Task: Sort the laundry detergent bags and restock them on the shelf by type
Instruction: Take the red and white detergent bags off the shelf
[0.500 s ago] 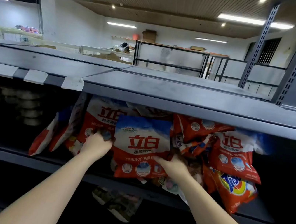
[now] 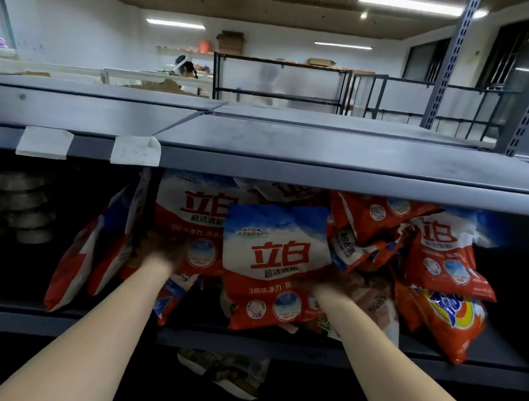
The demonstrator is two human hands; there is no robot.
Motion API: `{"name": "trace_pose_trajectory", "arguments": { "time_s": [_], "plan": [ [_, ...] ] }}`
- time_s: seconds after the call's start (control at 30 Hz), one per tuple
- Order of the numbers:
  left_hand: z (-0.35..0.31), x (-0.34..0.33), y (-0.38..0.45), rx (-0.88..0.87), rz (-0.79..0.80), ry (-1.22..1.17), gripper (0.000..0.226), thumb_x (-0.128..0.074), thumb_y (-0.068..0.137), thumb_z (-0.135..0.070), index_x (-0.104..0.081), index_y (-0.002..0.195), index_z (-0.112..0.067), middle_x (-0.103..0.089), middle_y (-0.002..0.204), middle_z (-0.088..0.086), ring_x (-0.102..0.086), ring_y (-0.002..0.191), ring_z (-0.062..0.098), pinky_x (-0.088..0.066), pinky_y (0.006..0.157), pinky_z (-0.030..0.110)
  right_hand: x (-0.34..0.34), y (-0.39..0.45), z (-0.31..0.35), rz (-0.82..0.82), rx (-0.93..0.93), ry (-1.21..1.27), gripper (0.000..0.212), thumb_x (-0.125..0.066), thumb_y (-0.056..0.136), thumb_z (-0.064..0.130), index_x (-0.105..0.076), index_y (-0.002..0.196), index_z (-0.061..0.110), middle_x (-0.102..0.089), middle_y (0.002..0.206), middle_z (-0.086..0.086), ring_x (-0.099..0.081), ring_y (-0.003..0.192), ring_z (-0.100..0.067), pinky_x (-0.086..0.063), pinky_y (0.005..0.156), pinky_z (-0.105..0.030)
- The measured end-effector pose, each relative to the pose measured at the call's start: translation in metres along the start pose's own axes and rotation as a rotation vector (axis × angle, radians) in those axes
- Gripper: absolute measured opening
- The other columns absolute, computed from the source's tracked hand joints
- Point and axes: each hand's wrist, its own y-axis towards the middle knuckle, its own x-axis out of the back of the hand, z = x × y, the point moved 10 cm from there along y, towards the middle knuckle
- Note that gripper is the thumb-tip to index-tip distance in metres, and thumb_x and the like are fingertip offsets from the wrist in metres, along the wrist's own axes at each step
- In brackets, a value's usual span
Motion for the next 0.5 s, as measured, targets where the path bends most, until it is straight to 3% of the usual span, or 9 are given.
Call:
{"name": "trace_pose_trajectory", "arguments": {
  "time_s": [0.13, 0.2, 0.27, 0.37, 0.5],
  "plan": [
    [0.003, 0.003, 0.020, 0.015, 0.009, -0.119, 0.096, -0.053, 0.072, -0.072, -0.029, 0.147, -0.015, -0.043, 0.142, 0.016, -0.045, 0.125, 0.038, -0.038, 0.101, 0.056, -0.002, -0.005, -0.007, -0.003, -0.049, 0.040, 0.083, -0.078, 0.072, 0.042, -0.037, 0.138, 0.015, -0.054, 0.132, -0.010, -0.055, 0.116, -0.029, -0.047, 0.095, -0.039],
    [-0.004, 0.001, 0.020, -0.019, 0.067, -0.176, 0.081, -0.057, 0.079, -0.064, -0.039, 0.142, -0.016, -0.051, 0.134, 0.015, -0.051, 0.119, 0.036, -0.041, 0.099, 0.053, -0.005, -0.007, -0.010, -0.002, -0.059, 0.105, 0.078, -0.076, 0.075, 0.039, -0.037, 0.138, 0.014, -0.054, 0.130, -0.010, -0.055, 0.115, -0.029, -0.046, 0.091, -0.038],
    [-0.008, 0.001, 0.019, -0.031, 0.066, -0.209, 0.072, -0.056, 0.085, -0.056, -0.042, 0.140, -0.012, -0.053, 0.133, 0.017, -0.052, 0.117, 0.036, -0.041, 0.100, 0.051, -0.004, -0.012, -0.008, -0.017, -0.061, 0.116, 0.070, -0.070, 0.081, 0.041, -0.039, 0.138, 0.014, -0.055, 0.132, -0.010, -0.055, 0.116, -0.029, -0.045, 0.087, -0.035],
    [-0.018, 0.006, 0.005, -0.033, 0.002, -0.204, 0.064, -0.048, 0.094, -0.047, -0.040, 0.139, -0.002, -0.049, 0.135, 0.021, -0.049, 0.120, 0.037, -0.041, 0.099, 0.043, -0.003, -0.018, -0.005, -0.051, -0.067, 0.217, 0.057, -0.055, 0.092, 0.043, -0.040, 0.138, 0.013, -0.056, 0.133, -0.011, -0.057, 0.116, -0.030, -0.047, 0.094, -0.037],
    [-0.022, 0.013, -0.030, -0.037, -0.045, -0.258, 0.057, -0.042, 0.098, -0.044, -0.046, 0.130, 0.004, -0.055, 0.124, 0.024, -0.053, 0.112, 0.036, -0.038, 0.081, 0.035, -0.002, -0.029, -0.005, -0.123, -0.062, 0.335, 0.053, -0.052, 0.095, 0.040, -0.042, 0.138, 0.011, -0.055, 0.134, -0.011, -0.056, 0.117, -0.030, -0.047, 0.097, -0.038]
  ]
}}
